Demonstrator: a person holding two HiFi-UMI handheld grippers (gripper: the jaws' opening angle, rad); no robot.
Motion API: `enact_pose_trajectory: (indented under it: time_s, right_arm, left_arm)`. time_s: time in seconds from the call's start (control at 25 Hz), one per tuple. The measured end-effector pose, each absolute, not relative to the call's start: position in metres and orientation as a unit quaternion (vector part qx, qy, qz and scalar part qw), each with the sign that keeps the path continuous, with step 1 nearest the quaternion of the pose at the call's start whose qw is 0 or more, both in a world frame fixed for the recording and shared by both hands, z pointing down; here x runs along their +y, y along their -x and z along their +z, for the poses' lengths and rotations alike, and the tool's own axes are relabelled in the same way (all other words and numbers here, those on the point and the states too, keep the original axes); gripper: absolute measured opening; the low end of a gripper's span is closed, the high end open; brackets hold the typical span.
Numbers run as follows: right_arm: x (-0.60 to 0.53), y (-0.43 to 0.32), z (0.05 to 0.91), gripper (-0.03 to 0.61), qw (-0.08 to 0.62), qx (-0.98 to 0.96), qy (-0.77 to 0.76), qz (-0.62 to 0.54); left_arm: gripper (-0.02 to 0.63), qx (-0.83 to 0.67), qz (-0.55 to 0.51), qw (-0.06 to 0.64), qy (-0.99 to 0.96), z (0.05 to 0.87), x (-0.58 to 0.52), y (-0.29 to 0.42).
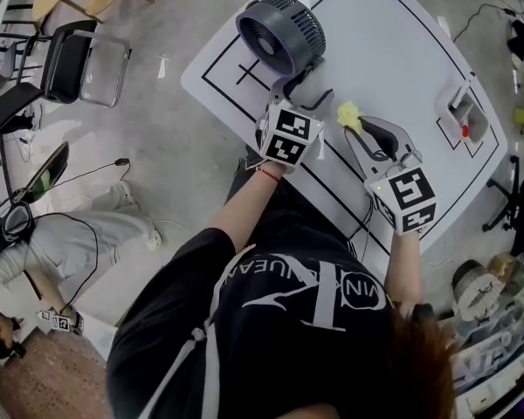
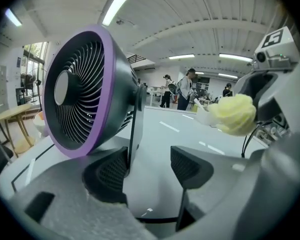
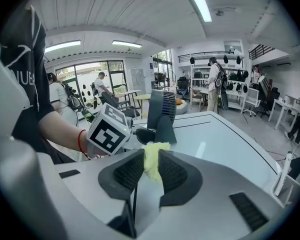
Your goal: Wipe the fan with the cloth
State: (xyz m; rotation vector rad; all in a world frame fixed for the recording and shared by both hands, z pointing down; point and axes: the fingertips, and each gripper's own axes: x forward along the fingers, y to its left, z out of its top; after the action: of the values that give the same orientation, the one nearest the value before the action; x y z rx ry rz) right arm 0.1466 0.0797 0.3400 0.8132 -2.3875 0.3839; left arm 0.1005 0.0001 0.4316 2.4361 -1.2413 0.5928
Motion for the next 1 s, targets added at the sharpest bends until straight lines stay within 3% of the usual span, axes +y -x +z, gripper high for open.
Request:
enact_pose_trajectory:
  time_s: [0.24, 0.44, 0.52, 0.84, 0.92, 1.0]
  right_arm:
    - [0.077, -0.117, 0.329, 0.089, 0.276, -0.891, -0.332, 0.139]
    - [0.062, -0.069, 0.315, 0.09, 0.259, -0.887, -0.36, 0.125]
    - [0.056, -0.044, 0.31, 0.091, 0.246, -0.89, -0.364, 0.119]
    - [0.013, 0.032, 0.299, 0.092, 0.189, -0.869, -0.452, 0.07]
    - [-0.001, 0.039, 0.301, 0.092, 0.219, -0.847, -0.484, 0.027]
    - [-0.011, 0.045, 0.305, 0.093, 0.265, -0.819, -0.509, -0.001]
  left_arm:
    - [0.24, -0.41, 0.219, 0.161, -0.871, 0.432, 0.02, -0.083]
    - [0.034, -0.332, 0.209, 0.162, -0.906, 0.427, 0.027, -0.054]
    - [0.009, -0.299, 0.206, 0.148, -0.92, 0.421, 0.023, -0.038]
    - [0.009, -0.256, 0.224, 0.12, -0.933, 0.426, -0.014, 0.06]
    - [0.012, -0.257, 0.212, 0.101, -0.937, 0.42, -0.032, 0.075]
    - [0.063, -0.251, 0.196, 0.086, -0.944, 0.412, -0.047, 0.084]
